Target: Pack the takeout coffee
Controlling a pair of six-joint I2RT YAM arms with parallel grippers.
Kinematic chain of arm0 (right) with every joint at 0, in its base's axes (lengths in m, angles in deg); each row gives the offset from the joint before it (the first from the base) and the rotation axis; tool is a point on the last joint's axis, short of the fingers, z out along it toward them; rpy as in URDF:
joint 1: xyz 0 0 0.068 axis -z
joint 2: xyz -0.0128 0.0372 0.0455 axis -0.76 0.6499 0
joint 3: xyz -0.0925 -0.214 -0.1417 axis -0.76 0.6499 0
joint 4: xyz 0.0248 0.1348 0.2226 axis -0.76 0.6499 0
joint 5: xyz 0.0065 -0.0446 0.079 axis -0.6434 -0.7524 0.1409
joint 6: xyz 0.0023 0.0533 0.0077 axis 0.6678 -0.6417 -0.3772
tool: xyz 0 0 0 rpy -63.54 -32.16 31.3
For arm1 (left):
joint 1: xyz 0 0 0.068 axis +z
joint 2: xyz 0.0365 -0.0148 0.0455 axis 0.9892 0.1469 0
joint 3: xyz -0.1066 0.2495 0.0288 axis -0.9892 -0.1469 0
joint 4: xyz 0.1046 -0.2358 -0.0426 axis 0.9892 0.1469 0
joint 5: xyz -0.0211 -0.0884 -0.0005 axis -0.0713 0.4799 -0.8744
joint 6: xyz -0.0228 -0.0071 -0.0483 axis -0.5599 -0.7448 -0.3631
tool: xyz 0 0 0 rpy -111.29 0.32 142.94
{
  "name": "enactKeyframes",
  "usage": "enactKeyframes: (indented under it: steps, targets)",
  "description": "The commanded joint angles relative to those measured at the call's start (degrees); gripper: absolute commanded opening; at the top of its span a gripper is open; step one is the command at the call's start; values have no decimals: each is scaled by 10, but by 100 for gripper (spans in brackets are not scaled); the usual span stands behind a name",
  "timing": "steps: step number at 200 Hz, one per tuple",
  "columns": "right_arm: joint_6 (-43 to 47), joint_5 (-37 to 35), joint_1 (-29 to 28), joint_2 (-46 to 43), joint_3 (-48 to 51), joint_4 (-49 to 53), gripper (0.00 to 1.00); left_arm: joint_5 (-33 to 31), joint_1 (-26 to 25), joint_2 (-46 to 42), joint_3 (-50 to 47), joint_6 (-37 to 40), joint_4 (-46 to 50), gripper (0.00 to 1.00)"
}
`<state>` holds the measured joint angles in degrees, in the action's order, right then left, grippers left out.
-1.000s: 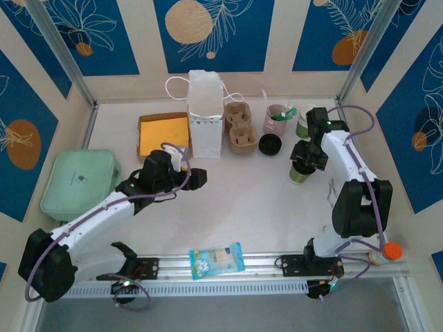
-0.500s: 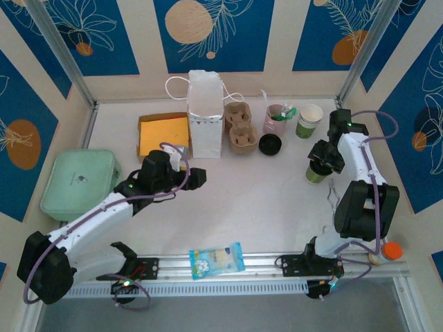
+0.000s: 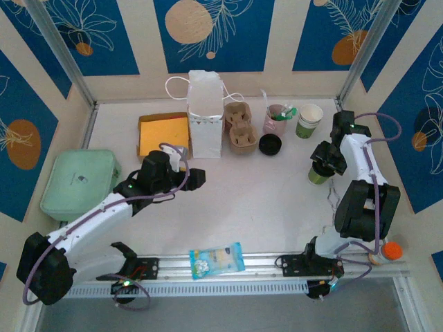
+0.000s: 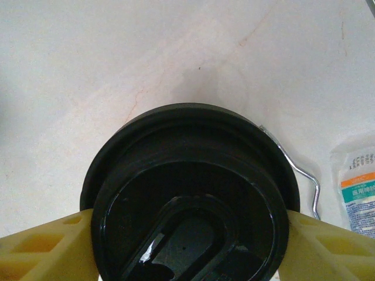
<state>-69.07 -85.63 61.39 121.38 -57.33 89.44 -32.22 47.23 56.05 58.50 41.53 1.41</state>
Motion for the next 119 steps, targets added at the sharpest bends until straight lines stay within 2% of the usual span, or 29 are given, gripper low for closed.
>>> enactKeyframes:
  steps: [1,66,119]
  targets:
    - [2,-2,3,-14,8,-2,71,-6,6,-8,-5,11,6,84]
    - [2,-10,-5,-16,4,4,82,-8,6,-14,-6,13,10,84]
    - [0,-19,-11,-21,3,9,86,-12,6,-18,-4,16,16,84]
